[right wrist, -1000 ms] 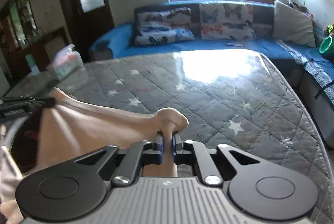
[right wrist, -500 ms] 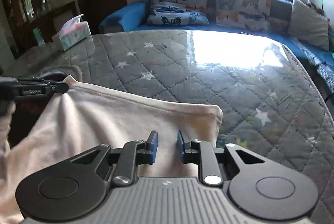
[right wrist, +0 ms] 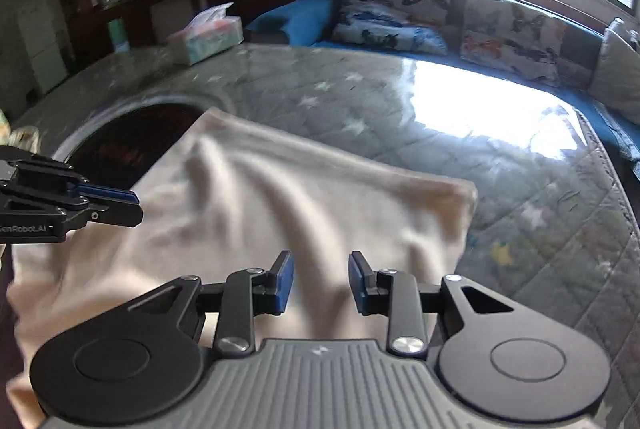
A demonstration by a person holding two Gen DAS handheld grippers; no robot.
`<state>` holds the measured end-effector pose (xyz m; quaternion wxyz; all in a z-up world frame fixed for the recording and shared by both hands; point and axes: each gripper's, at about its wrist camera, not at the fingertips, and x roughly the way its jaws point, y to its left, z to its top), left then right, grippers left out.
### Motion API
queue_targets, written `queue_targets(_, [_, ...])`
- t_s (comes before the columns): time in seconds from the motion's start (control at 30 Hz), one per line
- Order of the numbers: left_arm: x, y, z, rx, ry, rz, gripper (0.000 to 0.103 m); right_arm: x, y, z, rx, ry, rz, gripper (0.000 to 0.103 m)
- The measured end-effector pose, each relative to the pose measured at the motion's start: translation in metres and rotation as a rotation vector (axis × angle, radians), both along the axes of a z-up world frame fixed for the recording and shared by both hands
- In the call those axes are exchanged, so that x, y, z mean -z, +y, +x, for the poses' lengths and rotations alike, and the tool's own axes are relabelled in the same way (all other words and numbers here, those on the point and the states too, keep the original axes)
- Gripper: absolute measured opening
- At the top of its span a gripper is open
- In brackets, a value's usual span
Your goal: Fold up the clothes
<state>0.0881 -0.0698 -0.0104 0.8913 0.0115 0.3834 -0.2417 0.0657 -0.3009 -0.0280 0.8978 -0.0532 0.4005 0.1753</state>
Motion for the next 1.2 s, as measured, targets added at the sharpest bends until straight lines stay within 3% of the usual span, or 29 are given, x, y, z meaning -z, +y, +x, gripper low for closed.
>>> queue_targets(0.17, [0.004, 0.024, -0.018, -0.063, 0.005, 0.008, 0.009, 0.006, 0.002, -0.029, -0.029, -0.001, -0.032, 0.037])
queue_targets(0.47, [0.000, 0.052, -0.042, -0.144, -0.004, -0.012, 0.010, 0.006, 0.018, -0.076, -0.071, -0.073, -0.114, 0.038])
queue_targets(0.57, [-0.007, 0.051, -0.051, -0.143, -0.031, 0.010, 0.011, -0.001, 0.029, -0.088, -0.125, -0.103, -0.127, 0.038])
queue_targets(0.73, [-0.009, 0.048, -0.065, -0.111, -0.067, 0.095, 0.012, 0.000, 0.039, -0.107, -0.211, -0.049, -0.125, 0.038])
queue_targets(0.83, [-0.016, 0.050, -0.073, -0.112, -0.059, 0.069, 0.013, -0.008, 0.039, -0.120, -0.231, -0.052, -0.118, 0.038])
queue_targets(0.9, [-0.026, 0.049, -0.081, -0.082, -0.052, 0.026, 0.014, -0.018, 0.038, -0.128, -0.255, -0.045, -0.085, 0.038])
queue_targets(1.03, [-0.044, 0.039, -0.104, 0.067, -0.035, -0.094, 0.021, -0.032, 0.047, -0.143, -0.334, -0.017, -0.023, 0.037])
queue_targets(1.13, [-0.048, 0.022, -0.122, 0.182, -0.028, -0.129, 0.027, -0.029, 0.060, -0.152, -0.373, -0.004, -0.015, 0.037])
queue_targets(1.2, [-0.047, 0.009, -0.132, 0.245, -0.036, -0.112, 0.030, -0.023, 0.069, -0.155, -0.388, 0.000, -0.025, 0.037])
